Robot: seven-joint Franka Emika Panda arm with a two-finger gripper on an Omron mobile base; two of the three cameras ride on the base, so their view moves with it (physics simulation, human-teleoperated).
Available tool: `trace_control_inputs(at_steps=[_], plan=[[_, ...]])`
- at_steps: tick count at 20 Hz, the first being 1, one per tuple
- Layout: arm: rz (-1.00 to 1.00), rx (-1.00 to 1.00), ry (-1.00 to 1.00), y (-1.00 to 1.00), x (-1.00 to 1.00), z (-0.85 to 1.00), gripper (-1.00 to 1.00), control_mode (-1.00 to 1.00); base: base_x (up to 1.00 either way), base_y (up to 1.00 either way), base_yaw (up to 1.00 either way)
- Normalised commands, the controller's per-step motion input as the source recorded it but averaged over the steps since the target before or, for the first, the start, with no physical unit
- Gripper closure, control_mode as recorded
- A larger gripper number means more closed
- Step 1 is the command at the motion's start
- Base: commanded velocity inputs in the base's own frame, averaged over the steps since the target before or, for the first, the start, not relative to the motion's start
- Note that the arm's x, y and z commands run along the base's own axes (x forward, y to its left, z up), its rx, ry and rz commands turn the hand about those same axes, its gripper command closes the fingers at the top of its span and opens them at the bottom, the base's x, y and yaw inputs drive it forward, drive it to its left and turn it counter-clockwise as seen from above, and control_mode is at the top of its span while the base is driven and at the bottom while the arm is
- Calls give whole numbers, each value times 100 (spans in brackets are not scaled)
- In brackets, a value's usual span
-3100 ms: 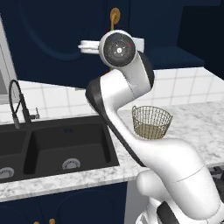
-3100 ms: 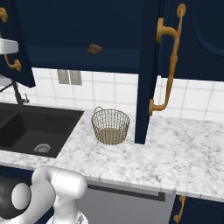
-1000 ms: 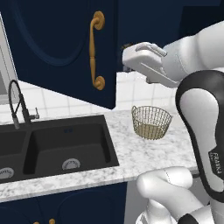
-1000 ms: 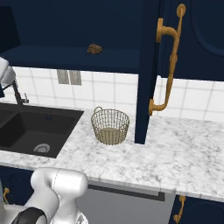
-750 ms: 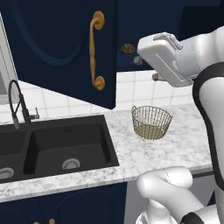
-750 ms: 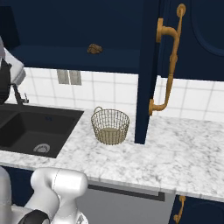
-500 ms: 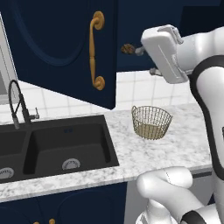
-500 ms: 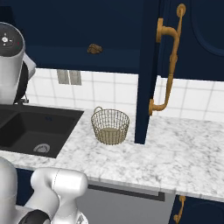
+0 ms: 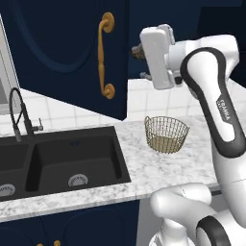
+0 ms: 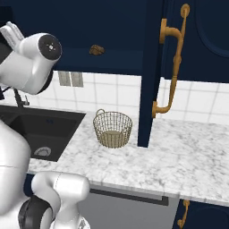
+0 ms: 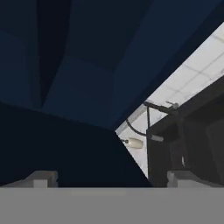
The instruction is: Open the cabinet, pick up the bread from the cabinet and place it in the basket. Then move the basket to the dining counter.
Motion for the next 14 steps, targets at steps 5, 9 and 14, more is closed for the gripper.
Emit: trace_control_inputs(at_steps=[5, 9, 14], plan=[[23, 21, 22, 87, 70, -8, -100, -100, 0, 0, 0], [29, 14, 10, 96, 10, 0, -100, -100, 0, 0, 0], [28, 4, 4, 100, -85, 0, -100, -100, 0, 0, 0]])
